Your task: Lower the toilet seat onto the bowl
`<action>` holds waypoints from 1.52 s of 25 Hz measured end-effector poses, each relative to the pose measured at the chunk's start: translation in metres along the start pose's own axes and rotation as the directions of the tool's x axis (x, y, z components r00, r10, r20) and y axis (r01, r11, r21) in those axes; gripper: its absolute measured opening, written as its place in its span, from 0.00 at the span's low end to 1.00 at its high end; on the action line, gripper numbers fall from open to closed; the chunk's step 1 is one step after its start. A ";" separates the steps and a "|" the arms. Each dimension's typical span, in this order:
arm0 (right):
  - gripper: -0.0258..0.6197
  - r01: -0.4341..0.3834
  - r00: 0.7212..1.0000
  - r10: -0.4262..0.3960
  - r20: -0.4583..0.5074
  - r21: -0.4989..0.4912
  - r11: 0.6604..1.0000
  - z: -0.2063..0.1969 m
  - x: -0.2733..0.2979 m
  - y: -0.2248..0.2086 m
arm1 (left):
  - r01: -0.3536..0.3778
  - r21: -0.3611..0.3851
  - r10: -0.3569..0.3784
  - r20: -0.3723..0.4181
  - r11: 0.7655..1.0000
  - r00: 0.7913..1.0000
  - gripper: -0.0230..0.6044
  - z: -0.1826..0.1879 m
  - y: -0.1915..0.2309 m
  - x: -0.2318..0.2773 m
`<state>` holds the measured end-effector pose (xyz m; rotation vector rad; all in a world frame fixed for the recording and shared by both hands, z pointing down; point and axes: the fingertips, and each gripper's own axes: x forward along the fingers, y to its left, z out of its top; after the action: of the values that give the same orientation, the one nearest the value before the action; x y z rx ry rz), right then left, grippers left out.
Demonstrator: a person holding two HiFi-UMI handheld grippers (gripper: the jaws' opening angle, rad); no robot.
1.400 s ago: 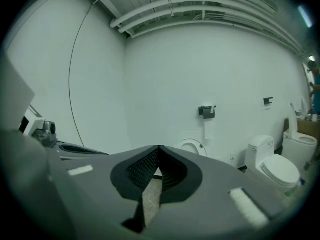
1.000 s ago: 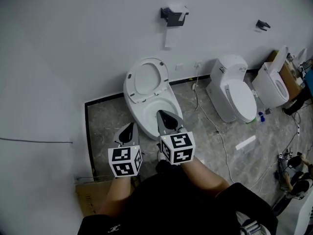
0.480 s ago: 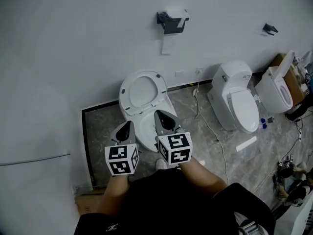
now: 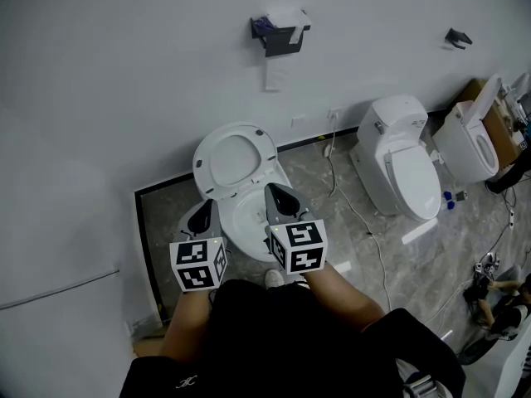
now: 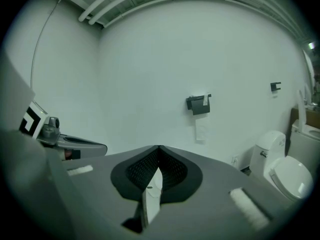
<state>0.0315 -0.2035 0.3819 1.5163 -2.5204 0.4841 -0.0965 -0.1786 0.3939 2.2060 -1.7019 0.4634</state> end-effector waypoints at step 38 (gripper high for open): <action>0.05 0.465 0.880 -0.456 -0.135 0.040 0.885 -0.007 0.086 -0.011 | 0.332 0.354 -0.236 -0.288 0.874 0.928 0.25 -0.045 0.160 0.259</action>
<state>0.0008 -0.2770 0.4164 1.9675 -1.9699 0.5710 -0.1923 -0.4220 0.5557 2.5024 -1.2077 1.0241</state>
